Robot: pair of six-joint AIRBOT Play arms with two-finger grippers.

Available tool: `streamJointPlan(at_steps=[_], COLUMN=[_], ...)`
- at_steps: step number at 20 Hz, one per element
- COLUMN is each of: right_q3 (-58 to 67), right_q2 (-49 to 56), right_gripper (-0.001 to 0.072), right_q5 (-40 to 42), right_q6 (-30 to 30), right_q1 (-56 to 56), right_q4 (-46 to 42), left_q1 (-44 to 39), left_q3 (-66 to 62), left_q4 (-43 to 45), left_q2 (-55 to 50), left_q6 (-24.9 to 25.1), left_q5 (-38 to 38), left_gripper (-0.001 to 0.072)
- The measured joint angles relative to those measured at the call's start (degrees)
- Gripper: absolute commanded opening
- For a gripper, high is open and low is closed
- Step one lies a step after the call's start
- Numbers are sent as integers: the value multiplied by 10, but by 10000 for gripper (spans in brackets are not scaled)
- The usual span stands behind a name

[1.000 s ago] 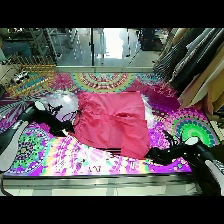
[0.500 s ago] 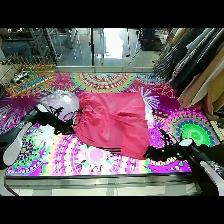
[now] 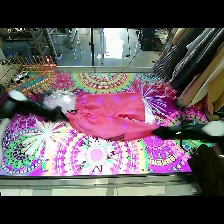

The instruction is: Fold the clothes and pants, and hang the long-sleeved shirts on hangers.

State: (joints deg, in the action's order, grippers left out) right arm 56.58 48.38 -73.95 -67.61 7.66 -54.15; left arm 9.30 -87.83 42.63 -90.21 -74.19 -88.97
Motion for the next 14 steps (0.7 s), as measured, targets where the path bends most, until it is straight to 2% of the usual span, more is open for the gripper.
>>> streamJointPlan(at_steps=[4,9,11,14], right_q3=[235,475,520,533], right_q2=[-131,-200,-194,-136], right_gripper=[13,13,13,13], right_q5=[-30,37,54,44], right_q6=[-24,-28,-24,-19], right_q1=[-1,-1,-1,-1], right_q4=[-114,-163,-170,-177], left_q1=[55,150,182,194], left_q3=[-113,-215,-230,-226], left_q4=[-181,-473,-508,-423], left_q2=[125,286,330,351], left_q6=[12,64,85,83], left_q5=[-73,-76,-61,-24], left_gripper=[10,11,11,10])
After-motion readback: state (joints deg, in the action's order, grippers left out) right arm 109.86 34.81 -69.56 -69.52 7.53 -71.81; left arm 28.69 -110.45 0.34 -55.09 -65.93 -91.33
